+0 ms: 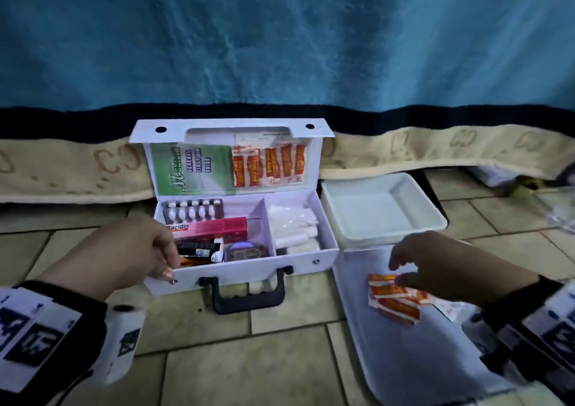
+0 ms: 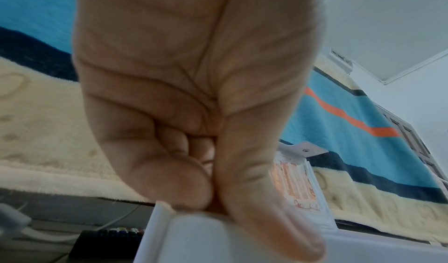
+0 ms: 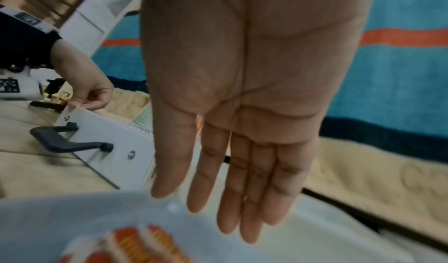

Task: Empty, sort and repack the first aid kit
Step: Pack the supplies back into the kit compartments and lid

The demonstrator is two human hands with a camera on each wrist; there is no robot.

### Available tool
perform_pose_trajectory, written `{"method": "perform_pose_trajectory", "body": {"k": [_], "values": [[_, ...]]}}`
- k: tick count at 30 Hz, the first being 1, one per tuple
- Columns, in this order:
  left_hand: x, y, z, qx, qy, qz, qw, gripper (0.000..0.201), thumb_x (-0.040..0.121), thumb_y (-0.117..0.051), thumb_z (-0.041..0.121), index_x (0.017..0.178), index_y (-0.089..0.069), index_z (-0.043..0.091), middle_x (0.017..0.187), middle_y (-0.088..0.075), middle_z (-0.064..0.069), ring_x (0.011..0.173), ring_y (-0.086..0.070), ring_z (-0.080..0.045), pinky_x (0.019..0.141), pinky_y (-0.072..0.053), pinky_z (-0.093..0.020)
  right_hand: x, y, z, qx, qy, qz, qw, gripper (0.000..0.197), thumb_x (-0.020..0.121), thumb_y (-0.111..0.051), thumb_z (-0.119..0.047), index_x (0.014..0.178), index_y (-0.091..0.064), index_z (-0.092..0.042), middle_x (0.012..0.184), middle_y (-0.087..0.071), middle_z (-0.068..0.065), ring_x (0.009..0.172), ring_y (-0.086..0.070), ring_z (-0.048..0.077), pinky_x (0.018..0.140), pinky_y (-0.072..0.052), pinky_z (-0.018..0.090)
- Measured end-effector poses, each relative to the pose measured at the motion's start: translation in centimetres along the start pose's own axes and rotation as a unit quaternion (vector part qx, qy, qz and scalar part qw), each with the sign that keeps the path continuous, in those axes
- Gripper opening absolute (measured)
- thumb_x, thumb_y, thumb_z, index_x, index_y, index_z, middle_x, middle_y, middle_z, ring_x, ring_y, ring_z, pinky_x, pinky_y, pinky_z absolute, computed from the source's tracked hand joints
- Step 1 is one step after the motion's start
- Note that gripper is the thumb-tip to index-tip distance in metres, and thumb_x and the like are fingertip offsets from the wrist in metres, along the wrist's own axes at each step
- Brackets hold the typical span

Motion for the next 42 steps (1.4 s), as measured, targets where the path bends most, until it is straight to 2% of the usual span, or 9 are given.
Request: {"method": "perform_pose_trajectory", "body": {"k": [6, 10, 13, 19, 26, 32, 36, 40, 42], "values": [[0.0, -0.2, -0.1, -0.002, -0.002, -0.001, 1.0, 0.031, 0.061, -0.082, -0.004, 0.051, -0.067, 0.021, 0.047, -0.067, 0.009, 0.039, -0.055, 0.006, 0.059, -0.043, -0.025, 0.4, -3.4, 0.0, 0.011, -0.019, 0.015, 1.0, 0.027, 0.087, -0.053, -0.035, 0.113, -0.059, -0.03, 0.112, -0.064, -0.006, 0.103, -0.057, 0.014, 0.077, -0.036, 0.021], [-0.4, 0.0, 0.6, -0.002, -0.008, 0.001, 1.0, 0.029, 0.063, -0.08, -0.006, 0.055, -0.067, 0.019, 0.039, -0.061, 0.014, 0.036, -0.052, 0.008, 0.043, -0.037, -0.013, 1.3, -3.1, -0.3, 0.007, -0.037, -0.001, 0.999, 0.028, 0.081, -0.061, -0.023, 0.108, -0.057, -0.028, 0.103, -0.059, -0.002, 0.09, -0.053, 0.016, 0.07, -0.035, 0.023], [-0.8, 0.0, 0.7, -0.004, -0.012, 0.011, 1.0, 0.029, 0.063, -0.08, -0.007, 0.055, -0.067, 0.017, 0.038, -0.059, 0.015, 0.036, -0.052, 0.009, 0.041, -0.037, -0.005, 1.9, -2.6, -0.7, -0.004, -0.038, -0.019, 0.999, 0.033, 0.079, -0.064, -0.017, 0.11, -0.057, -0.025, 0.113, -0.057, 0.0, 0.102, -0.055, 0.019, 0.072, -0.034, 0.024], [-0.8, 0.0, 0.6, -0.001, -0.006, 0.01, 1.0, 0.029, 0.064, -0.079, -0.007, 0.055, -0.067, 0.018, 0.04, -0.062, 0.013, 0.037, -0.054, 0.007, 0.043, -0.037, -0.01, 2.2, -2.1, -0.9, 0.02, -0.043, -0.026, 0.999, 0.047, 0.066, -0.08, -0.018, 0.101, -0.05, -0.028, 0.108, -0.055, 0.0, 0.094, -0.051, 0.019, 0.075, -0.041, 0.026], [-0.6, 0.1, 0.8, 0.001, -0.002, 0.003, 1.0, 0.029, 0.063, -0.08, -0.007, 0.056, -0.068, 0.018, 0.04, -0.062, 0.013, 0.038, -0.054, 0.008, 0.041, -0.037, -0.005, 2.2, -1.9, -1.4, -0.022, -0.021, -0.017, 0.999, 0.023, 0.076, -0.072, -0.017, 0.093, -0.058, -0.024, 0.116, -0.06, 0.002, 0.105, -0.057, 0.02, 0.072, -0.036, 0.022], [-0.7, 0.2, 0.7, 0.007, -0.004, 0.0, 1.0, 0.028, 0.064, -0.08, -0.005, 0.056, -0.068, 0.019, 0.039, -0.06, 0.016, 0.038, -0.054, 0.009, 0.042, -0.037, -0.005, 1.9, -2.2, -0.5, 0.056, -0.031, 0.012, 0.998, 0.012, 0.084, -0.061, -0.023, 0.094, -0.066, -0.023, 0.092, -0.058, -0.005, 0.087, -0.056, 0.014, 0.078, -0.047, 0.023], [-0.8, 0.2, 0.6, 0.0, -0.005, 0.005, 1.0, 0.029, 0.063, -0.08, -0.006, 0.056, -0.068, 0.019, 0.039, -0.06, 0.014, 0.038, -0.054, 0.008, 0.042, -0.036, -0.007, 1.4, -2.2, -0.2, 0.101, -0.047, 0.07, 0.991, 0.033, 0.093, -0.046, -0.025, 0.06, -0.043, -0.023, 0.075, -0.055, 0.0, 0.075, -0.051, 0.018, 0.06, -0.035, 0.021], [-0.7, 0.1, 0.2, 0.001, 0.002, 0.019, 1.0, 0.033, 0.061, -0.082, -0.004, 0.049, -0.066, 0.022, 0.042, -0.063, 0.011, 0.046, -0.058, -0.003, 0.055, -0.041, -0.021, 0.4, -1.0, 0.8, 0.099, -0.092, 0.12, 0.984, 0.033, 0.089, -0.043, -0.009, 0.061, -0.032, -0.022, 0.063, -0.043, -0.007, 0.067, -0.046, 0.019, 0.046, -0.027, 0.02], [-0.7, 0.1, 0.3, 0.004, 0.004, 0.022, 1.0, 0.033, 0.06, -0.082, -0.003, 0.048, -0.067, 0.023, 0.043, -0.063, 0.01, 0.051, -0.059, -0.007, 0.057, -0.041, -0.022, -0.1, 0.0, 0.6, 0.134, -0.079, 0.146, 0.977, 0.029, 0.091, -0.043, -0.012, 0.065, -0.033, -0.02, 0.063, -0.045, -0.006, 0.068, -0.047, 0.021, 0.049, -0.03, 0.018]]}}
Point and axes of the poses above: each hand's wrist, its own x-axis towards the middle knuckle, its own y-axis out of the back of the hand, z = x × y, the point moved 1 cm from there along x, towards the middle knuckle
